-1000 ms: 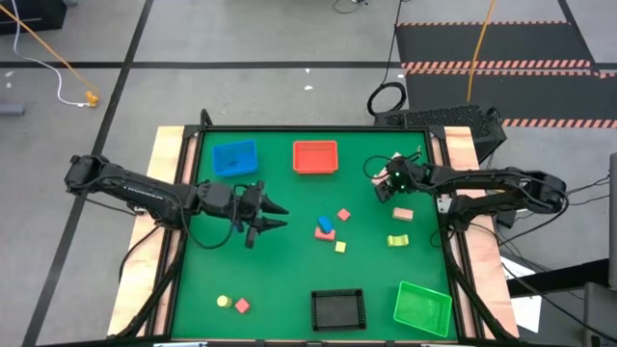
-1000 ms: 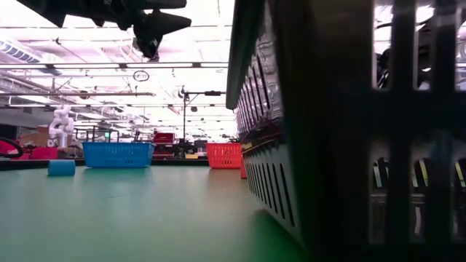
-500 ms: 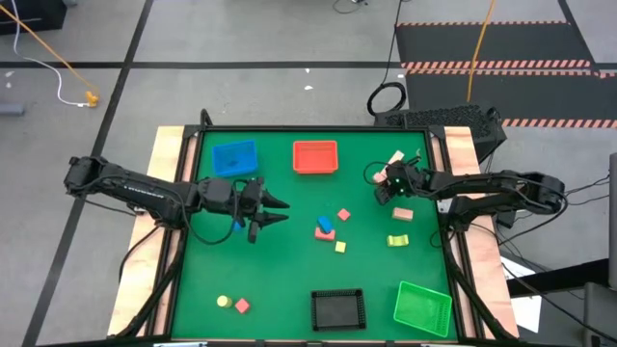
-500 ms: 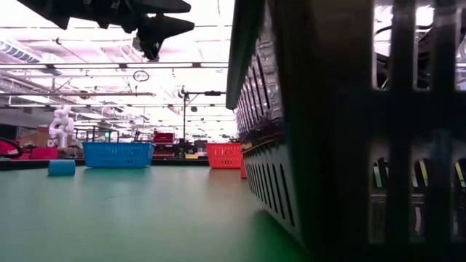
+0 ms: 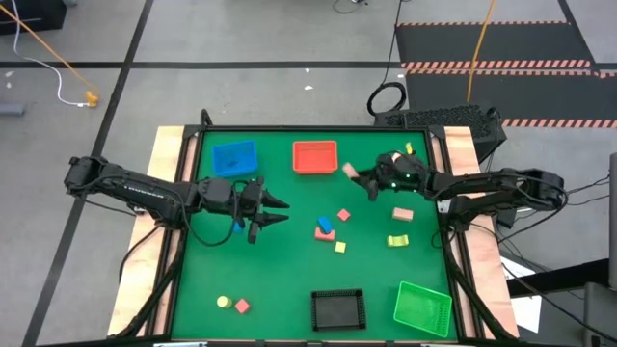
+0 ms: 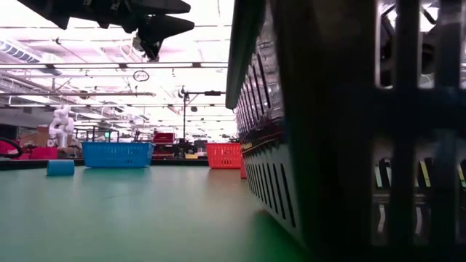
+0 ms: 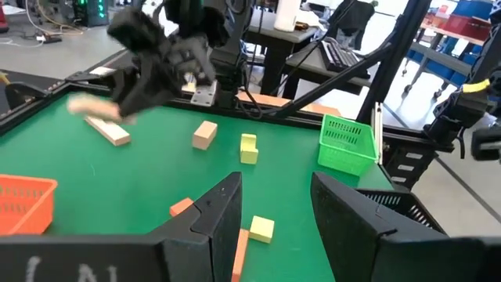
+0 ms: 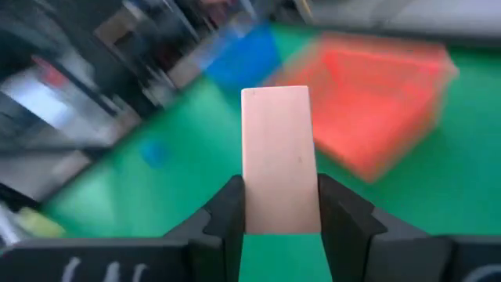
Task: Sort & place blocks by color
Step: Put the middle brown block into the orange bin, then put the bottom green block into the green bin
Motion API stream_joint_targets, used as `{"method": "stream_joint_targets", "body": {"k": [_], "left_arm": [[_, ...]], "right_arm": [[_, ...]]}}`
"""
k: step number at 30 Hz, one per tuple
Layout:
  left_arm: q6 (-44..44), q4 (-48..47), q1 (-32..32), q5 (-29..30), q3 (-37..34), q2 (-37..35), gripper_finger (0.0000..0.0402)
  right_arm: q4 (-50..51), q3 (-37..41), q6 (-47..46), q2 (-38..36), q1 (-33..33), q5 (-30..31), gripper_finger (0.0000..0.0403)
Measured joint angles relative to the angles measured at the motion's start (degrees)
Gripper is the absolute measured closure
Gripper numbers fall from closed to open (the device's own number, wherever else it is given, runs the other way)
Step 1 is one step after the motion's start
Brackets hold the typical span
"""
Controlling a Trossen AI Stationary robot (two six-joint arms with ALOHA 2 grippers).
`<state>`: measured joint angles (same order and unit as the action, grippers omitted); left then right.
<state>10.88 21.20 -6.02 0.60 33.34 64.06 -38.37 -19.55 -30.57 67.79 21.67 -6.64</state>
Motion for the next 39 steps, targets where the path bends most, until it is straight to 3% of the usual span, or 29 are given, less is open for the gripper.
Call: {"method": "stream_joint_targets", "body": {"k": [2,7,16,23,27,34,39], "left_arm": [[-0.08,-0.02,0.00,0.00,0.00,0.06,0.0247],[-0.70,0.02,0.11,-0.10,0.00,0.06,0.0247],[2.43,0.06,0.11,0.52,0.00,0.06,0.0247],[3.43,-0.11,0.11,0.54,0.00,0.07,0.0247],[3.38,-0.53,0.11,0.57,0.00,0.08,0.0247],[2.95,-0.58,0.11,0.59,0.00,0.08,0.0247],[2.95,-3.70,0.06,0.61,0.00,0.08,0.0247]], "right_arm": [[-4.92,-0.17,0.16,0.98,-0.21,0.80,0.0292],[-5.72,-4.08,2.88,6.96,-0.89,4.86,0.0292],[-5.69,-16.80,7.92,21.74,-0.12,4.91,0.0286],[-5.58,-21.03,9.22,28.79,1.65,5.05,0.0272],[-5.48,-21.09,9.57,30.32,2.52,5.06,0.0253],[-5.78,-21.11,11.78,30.07,2.72,4.99,0.0183],[2.21,-21.11,12.30,24.31,1.45,4.95,0.0155]]}}
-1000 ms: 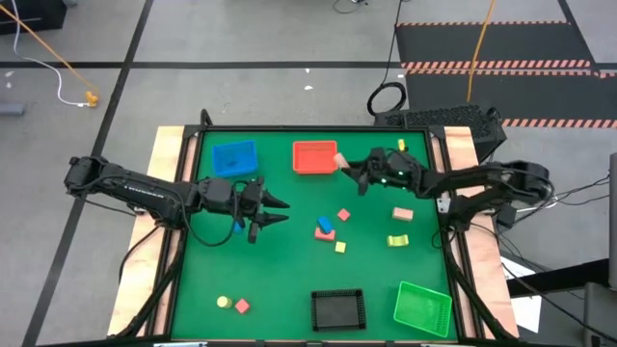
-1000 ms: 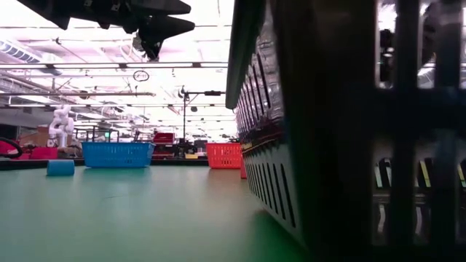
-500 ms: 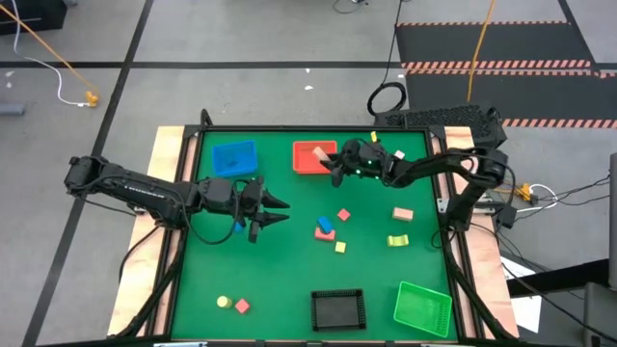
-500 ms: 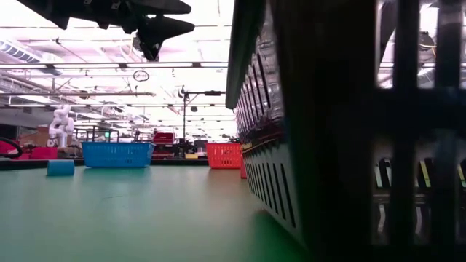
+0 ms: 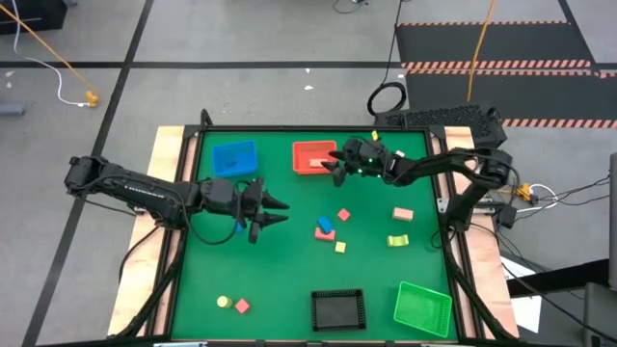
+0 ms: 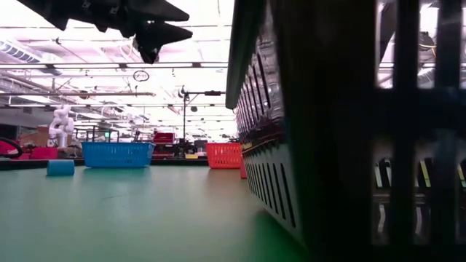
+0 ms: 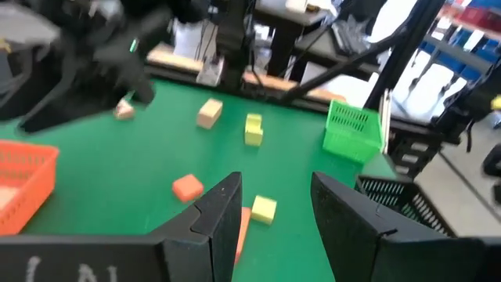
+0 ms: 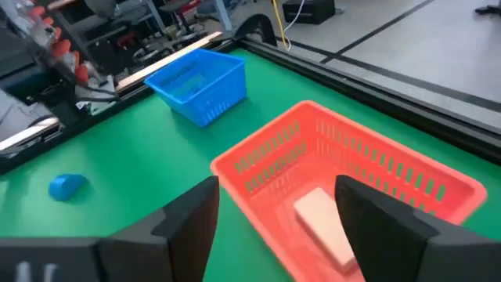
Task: Sort & place blocks by color
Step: Put the bottom green block into the green bin
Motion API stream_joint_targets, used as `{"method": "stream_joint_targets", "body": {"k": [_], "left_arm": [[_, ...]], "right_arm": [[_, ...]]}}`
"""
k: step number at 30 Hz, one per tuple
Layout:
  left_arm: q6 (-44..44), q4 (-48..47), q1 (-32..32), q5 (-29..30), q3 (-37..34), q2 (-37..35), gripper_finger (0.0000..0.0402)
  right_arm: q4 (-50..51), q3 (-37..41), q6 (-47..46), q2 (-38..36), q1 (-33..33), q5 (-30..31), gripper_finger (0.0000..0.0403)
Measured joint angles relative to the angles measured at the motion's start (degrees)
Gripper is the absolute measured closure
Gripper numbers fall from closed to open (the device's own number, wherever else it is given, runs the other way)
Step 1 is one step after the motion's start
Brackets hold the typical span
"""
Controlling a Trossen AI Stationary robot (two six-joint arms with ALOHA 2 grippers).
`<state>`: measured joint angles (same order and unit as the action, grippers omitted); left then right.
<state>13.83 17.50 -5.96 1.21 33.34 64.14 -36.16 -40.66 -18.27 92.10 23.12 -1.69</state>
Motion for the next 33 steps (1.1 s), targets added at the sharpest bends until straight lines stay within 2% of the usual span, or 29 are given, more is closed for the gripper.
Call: {"method": "stream_joint_targets", "body": {"k": [4,8,12,14,17,21,24,26,33], "left_arm": [[0.06,-4.81,-0.62,0.15,0.02,0.00,0.0247],[2.89,-9.60,-2.68,0.13,0.02,0.00,0.0247],[9.80,-17.16,-6.12,0.10,0.04,0.00,0.0247],[14.11,-22.57,-8.37,-0.19,0.04,0.00,0.0247],[22.97,-29.26,-12.19,-3.64,0.04,0.00,0.0247],[32.97,-34.17,-19.34,-8.53,0.04,0.00,0.0247],[38.16,-35.28,-25.78,-8.98,0.04,0.00,0.0247],[42.09,-35.37,-30.04,-8.18,0.04,0.00,0.0247],[59.21,-35.32,-42.01,1.26,0.04,0.00,0.0248]], "right_arm": [[13.17,0.00,1.08,-8.36,-3.67,0.23,0.0152],[25.03,0.00,-1.65,-15.14,-10.02,0.97,0.0152],[31.55,0.00,-3.61,-18.48,-18.33,6.46,0.0152],[32.47,0.00,-3.73,-18.98,-21.87,9.31,0.0152],[32.58,0.00,-3.34,-19.11,-25.71,12.62,0.0152],[32.57,0.00,-3.34,-19.11,-28.20,13.63,0.0151],[32.57,0.00,-3.39,-19.11,-29.24,13.63,0.0151],[32.57,0.00,-3.52,-19.11,-29.72,13.59,0.0151],[31.86,0.02,-3.53,-19.11,-29.99,13.54,0.0151]]}}
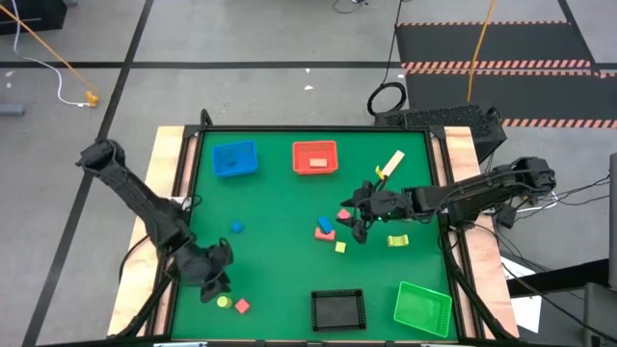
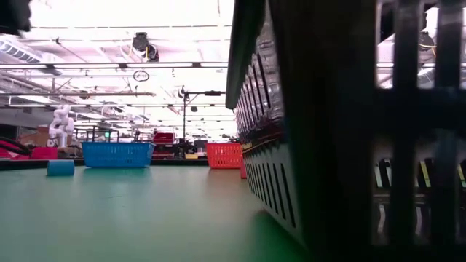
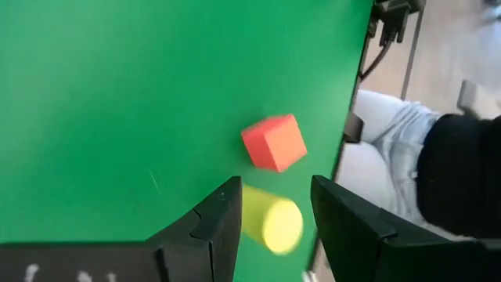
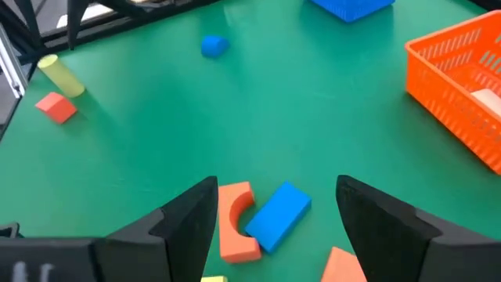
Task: Sort & place blocks by color
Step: Put the bottom green block into the green bin
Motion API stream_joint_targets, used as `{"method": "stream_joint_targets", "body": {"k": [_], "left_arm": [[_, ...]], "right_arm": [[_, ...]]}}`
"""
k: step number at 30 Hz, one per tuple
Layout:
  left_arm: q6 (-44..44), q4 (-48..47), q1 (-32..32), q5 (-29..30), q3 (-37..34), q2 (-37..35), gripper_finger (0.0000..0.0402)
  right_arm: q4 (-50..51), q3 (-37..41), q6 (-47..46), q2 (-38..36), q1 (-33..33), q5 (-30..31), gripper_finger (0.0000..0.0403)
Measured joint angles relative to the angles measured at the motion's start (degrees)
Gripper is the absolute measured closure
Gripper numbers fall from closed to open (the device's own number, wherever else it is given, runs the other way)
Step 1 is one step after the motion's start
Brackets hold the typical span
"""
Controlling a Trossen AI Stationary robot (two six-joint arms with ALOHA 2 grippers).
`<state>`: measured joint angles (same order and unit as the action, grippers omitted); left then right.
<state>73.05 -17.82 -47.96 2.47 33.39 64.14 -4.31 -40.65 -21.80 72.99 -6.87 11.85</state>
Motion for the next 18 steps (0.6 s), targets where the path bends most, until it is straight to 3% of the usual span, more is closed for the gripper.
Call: {"method": "stream_joint_targets", "body": {"k": [6,12,18], "left_arm": [[12.46,0.53,-6.26,3.39,1.77,1.61,0.0261],[13.87,-8.73,-7.15,3.46,11.18,9.00,0.0318],[14.33,-18.89,-5.00,-3.42,18.45,14.24,0.0348]], "right_arm": [[-1.78,0.01,0.00,0.00,0.00,-0.02,0.0151],[-1.76,0.01,0.01,0.00,0.00,-0.05,0.0151],[-1.69,0.01,0.01,0.00,0.02,-0.06,0.0151]]}}
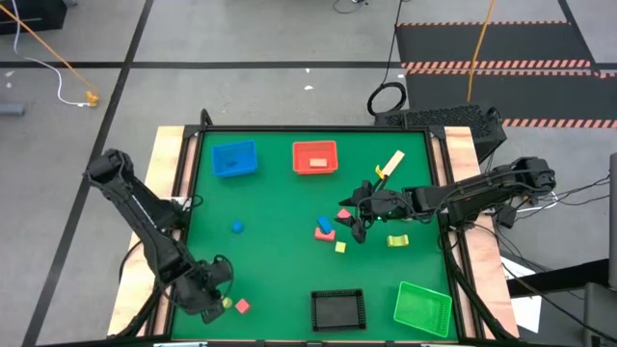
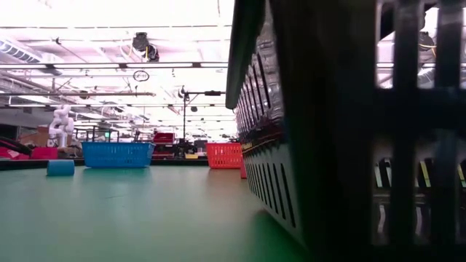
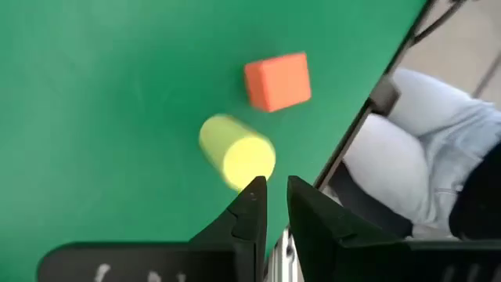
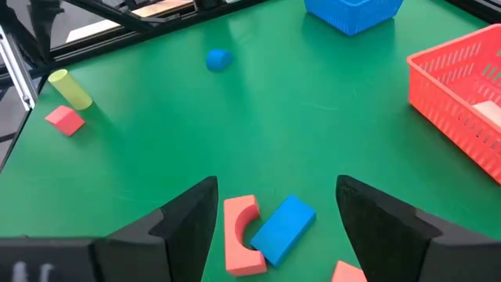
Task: Sort & place blocks by color
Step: Put the bottom green block into the green bin
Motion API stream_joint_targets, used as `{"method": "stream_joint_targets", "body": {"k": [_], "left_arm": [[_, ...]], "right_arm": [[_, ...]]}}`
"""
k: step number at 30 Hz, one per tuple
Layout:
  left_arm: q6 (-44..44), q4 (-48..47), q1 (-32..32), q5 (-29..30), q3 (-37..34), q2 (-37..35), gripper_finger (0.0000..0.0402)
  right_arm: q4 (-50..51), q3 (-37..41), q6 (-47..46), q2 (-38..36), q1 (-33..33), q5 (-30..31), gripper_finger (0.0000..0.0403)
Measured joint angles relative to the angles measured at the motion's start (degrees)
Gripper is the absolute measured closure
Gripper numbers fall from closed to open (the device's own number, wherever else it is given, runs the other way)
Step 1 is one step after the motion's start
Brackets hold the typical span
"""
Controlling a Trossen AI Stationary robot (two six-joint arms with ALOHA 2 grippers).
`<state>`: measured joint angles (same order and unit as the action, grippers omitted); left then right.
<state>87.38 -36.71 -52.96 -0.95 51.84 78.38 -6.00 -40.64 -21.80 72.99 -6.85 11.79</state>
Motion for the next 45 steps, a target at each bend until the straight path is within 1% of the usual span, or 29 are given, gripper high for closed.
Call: {"method": "stream_joint_targets", "body": {"k": [3,6,8,12,17,21,28,31,33,37,41,45], "left_arm": [[3.33,-1.98,-0.68,-1.05,1.91,0.83,0.0339],[9.17,-4.11,-1.61,-0.61,2.05,0.80,0.0321],[12.18,-4.10,-1.93,0.93,2.05,0.84,0.0309],[18.60,-3.26,-1.91,1.33,2.05,1.46,0.0287],[22.21,-3.12,-1.89,0.95,2.05,5.19,0.0278],[22.52,-3.32,-1.89,0.54,2.05,7.18,0.0277],[26.74,-3.33,-1.82,0.45,2.08,7.20,0.0276],[27.27,-5.24,-1.82,0.44,3.66,7.27,0.0270],[27.28,-7.88,-1.80,1.17,5.70,7.29,0.0258],[26.60,-11.14,-1.75,4.70,9.21,7.25,0.0223],[24.36,-10.66,-1.75,5.70,8.77,8.66,0.0185],[19.76,-9.74,-1.75,5.08,8.70,12.13,0.0171]], "right_arm": [[0.02,0.00,0.01,0.00,0.00,0.00,0.0151],[0.02,0.00,-0.01,0.00,0.00,0.00,0.0151],[0.09,0.00,-0.01,0.00,0.00,0.00,0.0151],[0.24,0.00,0.00,-0.02,0.00,-0.01,0.0151],[0.23,0.00,0.01,-0.02,0.00,-0.02,0.0151],[0.24,0.00,0.00,-0.02,0.00,-0.02,0.0151],[0.22,0.00,0.02,-0.02,0.00,-0.02,0.0151],[0.22,0.00,-0.01,-0.02,0.00,-0.02,0.0151],[0.22,0.00,-0.01,-0.02,0.00,-0.02,0.0151],[0.22,0.00,-0.01,-0.02,0.00,-0.02,0.0151],[0.22,0.00,0.01,-0.02,0.00,-0.02,0.0151],[0.22,0.02,-0.01,-0.02,0.00,-0.02,0.0151]]}}
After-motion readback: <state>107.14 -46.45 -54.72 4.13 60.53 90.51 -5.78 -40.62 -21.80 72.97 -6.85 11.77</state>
